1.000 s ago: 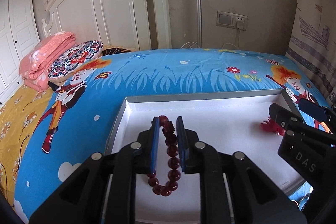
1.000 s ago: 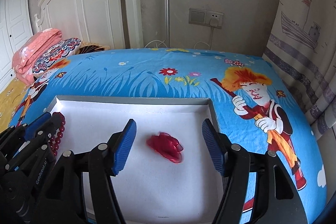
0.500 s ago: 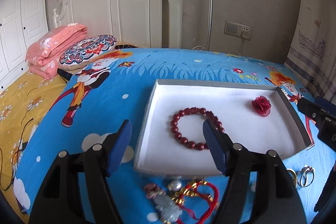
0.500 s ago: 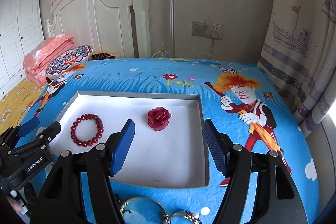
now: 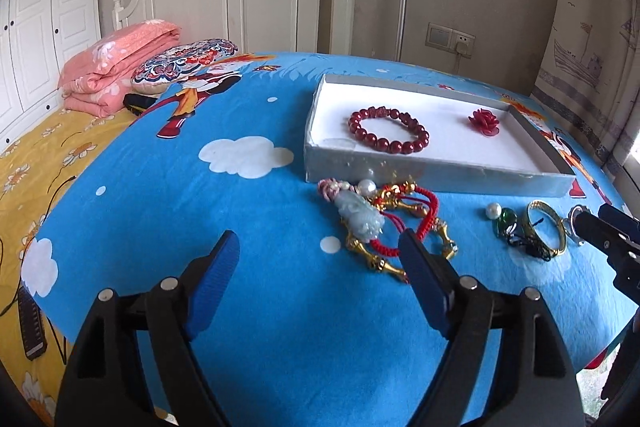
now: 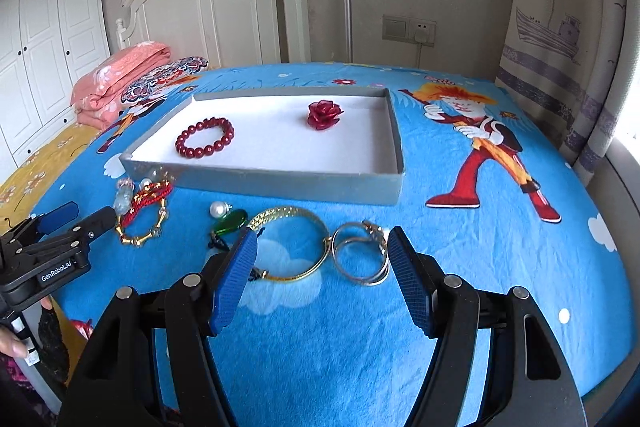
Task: Organize jewelry
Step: 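Open both tools to drop the bracelet and rose into the tray, then grasp the silver rings with the right tool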
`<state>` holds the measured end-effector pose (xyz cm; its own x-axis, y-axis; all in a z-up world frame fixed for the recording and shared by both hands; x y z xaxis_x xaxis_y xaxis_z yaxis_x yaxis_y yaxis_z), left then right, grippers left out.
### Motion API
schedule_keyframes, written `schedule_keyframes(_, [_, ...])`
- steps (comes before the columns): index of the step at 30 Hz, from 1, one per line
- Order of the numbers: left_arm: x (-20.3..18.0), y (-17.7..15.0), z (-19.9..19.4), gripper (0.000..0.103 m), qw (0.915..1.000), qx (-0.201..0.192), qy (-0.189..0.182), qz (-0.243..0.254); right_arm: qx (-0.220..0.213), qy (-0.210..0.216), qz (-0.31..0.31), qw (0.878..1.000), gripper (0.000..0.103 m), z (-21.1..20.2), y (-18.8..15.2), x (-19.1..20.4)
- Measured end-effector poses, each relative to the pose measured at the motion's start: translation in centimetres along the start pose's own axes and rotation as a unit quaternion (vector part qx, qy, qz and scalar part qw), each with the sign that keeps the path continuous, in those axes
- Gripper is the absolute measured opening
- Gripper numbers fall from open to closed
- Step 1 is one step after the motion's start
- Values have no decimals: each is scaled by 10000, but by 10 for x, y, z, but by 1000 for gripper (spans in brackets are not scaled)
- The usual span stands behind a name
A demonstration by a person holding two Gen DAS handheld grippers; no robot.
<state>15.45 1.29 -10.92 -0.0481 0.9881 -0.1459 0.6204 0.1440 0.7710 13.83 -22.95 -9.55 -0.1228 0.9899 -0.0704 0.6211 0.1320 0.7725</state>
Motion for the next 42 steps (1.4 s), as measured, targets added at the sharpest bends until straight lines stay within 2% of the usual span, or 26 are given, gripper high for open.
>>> schedule_keyframes(6, [-4, -14, -1, 82, 9998, -79, 121, 161, -78, -1, -200, 9998, 65, -2, -5, 12])
schedule_keyframes(9, [0, -15, 2, 89, 9999, -37, 125, 86, -153, 45, -371, 9992, 65, -4, 1, 21])
schedule_keyframes(11, [4, -16, 6, 89, 9999, 46, 148, 23, -169, 45, -423, 9990, 65, -4, 2, 24])
schedule_keyframes(16, [7, -17, 5, 92, 9998, -2, 181, 45, -191, -22, -178, 9997, 65, -10, 2, 2])
schedule_keyframes(19, [9, -17, 6, 98, 9997, -26, 240, 25, -147, -134, -142, 9997, 65, -14, -7, -14])
schedule_keyframes(25, [9, -16, 7, 99, 9996, -125, 244, 27, 119, -226, 75, 9996, 65, -5, -25, -32])
schedule_keyframes(32, [9, -16, 7, 99, 9996, -143, 233, 41, 92, -272, 125, 9995, 64, 4, -3, -33])
schedule_keyframes(36, [9, -16, 7, 99, 9996, -149, 227, 49, 327, -255, 281, 9987, 57, 18, -6, -39])
schedule_keyframes(40, [8, -16, 5, 98, 9997, -142, 213, 51, 459, -142, 389, 9981, 54, 29, -10, -39])
schedule_keyframes(41, [6, -16, 2, 97, 9996, -177, 185, 89, 443, -119, 335, 9984, 46, 29, -10, -37])
schedule_keyframes(42, [2, -15, -2, 97, 9995, -241, 136, 139, 402, -51, 256, 9988, 32, 28, -9, -34])
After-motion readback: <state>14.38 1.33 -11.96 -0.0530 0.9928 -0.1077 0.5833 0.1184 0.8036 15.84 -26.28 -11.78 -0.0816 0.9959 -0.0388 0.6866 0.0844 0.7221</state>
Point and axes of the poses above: each gripper's, at about its wrist camera, not at the fingertips, and z roughly the way its jaws point, x to its left, y to its top, the point moved 8 cm from there along z, roughly the way its jaws point, and after that the axes turned 9 degrees about -z, right-handed, at the moved point
